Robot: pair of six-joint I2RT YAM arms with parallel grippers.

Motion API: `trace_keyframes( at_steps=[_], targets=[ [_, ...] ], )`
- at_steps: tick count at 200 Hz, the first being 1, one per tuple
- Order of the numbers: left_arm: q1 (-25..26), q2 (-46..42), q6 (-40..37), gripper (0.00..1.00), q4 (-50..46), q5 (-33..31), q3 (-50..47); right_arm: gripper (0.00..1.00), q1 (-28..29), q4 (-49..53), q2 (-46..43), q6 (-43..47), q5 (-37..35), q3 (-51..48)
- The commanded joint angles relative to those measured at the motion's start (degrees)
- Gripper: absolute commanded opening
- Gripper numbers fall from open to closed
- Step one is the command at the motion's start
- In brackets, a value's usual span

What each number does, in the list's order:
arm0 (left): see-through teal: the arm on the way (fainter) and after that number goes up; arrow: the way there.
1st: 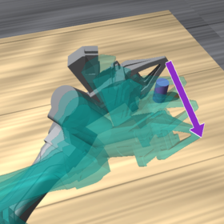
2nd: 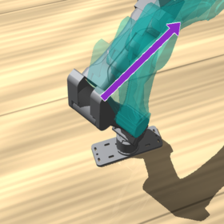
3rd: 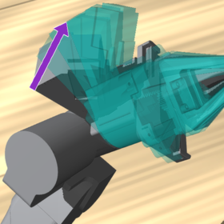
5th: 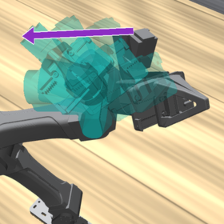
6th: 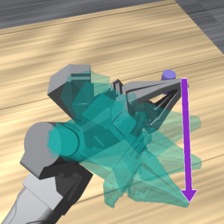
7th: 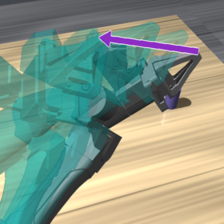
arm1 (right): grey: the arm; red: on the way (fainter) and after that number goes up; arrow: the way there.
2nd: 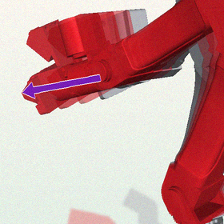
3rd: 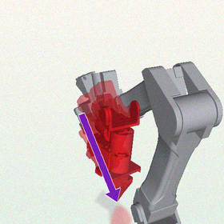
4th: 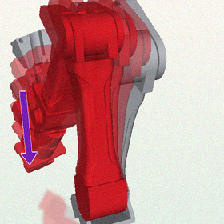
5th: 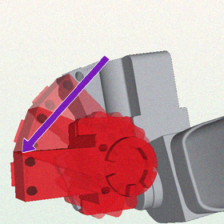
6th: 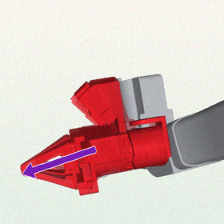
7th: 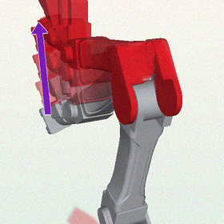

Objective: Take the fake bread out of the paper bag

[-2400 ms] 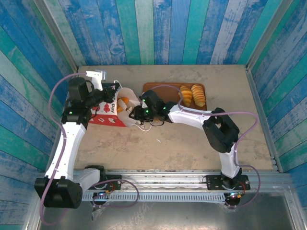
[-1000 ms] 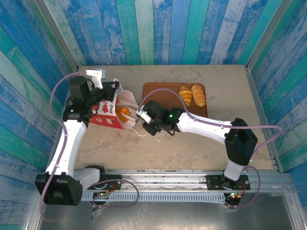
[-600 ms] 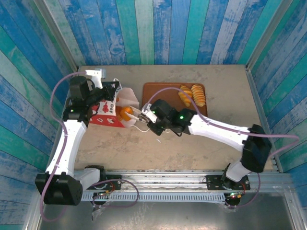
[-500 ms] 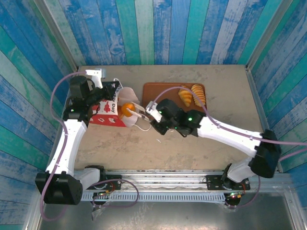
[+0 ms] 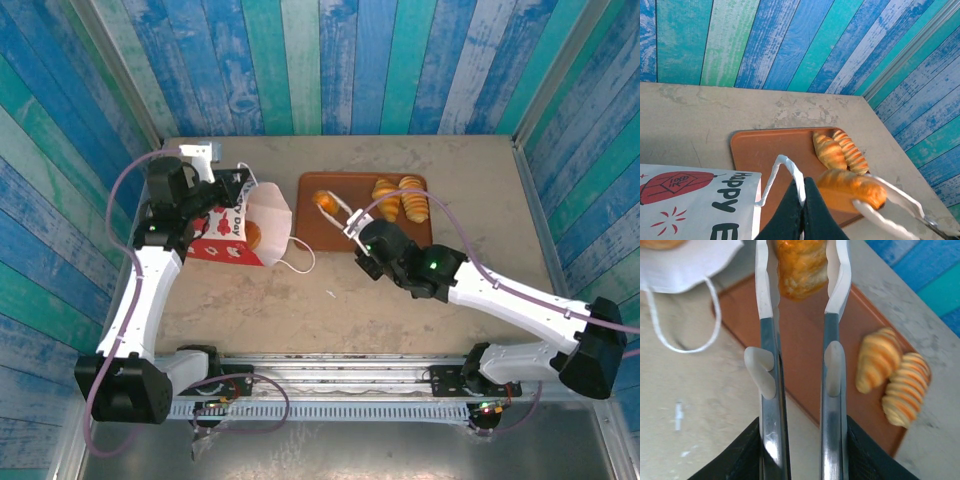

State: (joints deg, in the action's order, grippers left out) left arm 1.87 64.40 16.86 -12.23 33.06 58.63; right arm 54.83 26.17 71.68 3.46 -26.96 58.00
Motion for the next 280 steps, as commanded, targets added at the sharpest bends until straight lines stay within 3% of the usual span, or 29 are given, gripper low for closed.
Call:
trace_keyframes(
  at_steps=[1, 54, 112, 146, 170, 280],
  targets=[
    [-0.11, 0.21, 0.37, 0.00, 1.86, -0.21, 1.05, 0.39, -1.70, -0.40, 2.59, 0.34, -5.15, 1.41],
    [-0.12, -0.94, 0.14, 0.00, 1.51, -0.64, 0.70, 0.39, -2.88, 0.25, 12.24, 4.59, -11.35, 5.48],
    [-0.11, -0.68, 0.19, 0.00, 1.59, -0.45, 0.78, 0.41, -2.58, -0.02, 18.00, 7.79, -5.98, 5.55],
    [-0.11, -0.53, 0.12, 0.00, 1.68, -0.36, 0.87, 0.44, -2.37, 2.90, 17.38, 7.02, 1.22, 4.99],
    [-0.11, -0.42, 0.10, 0.00, 1.79, -0.20, 0.70, 0.45, -2.40, 4.52, 16.52, 6.30, 2.46, 4.17],
    [-0.11, -0.21, 0.12, 0.00, 2.31, 0.59, 0.44, 0.47, -2.92, 13.75, 13.18, -0.67, 0.09, 3.36]
  ],
)
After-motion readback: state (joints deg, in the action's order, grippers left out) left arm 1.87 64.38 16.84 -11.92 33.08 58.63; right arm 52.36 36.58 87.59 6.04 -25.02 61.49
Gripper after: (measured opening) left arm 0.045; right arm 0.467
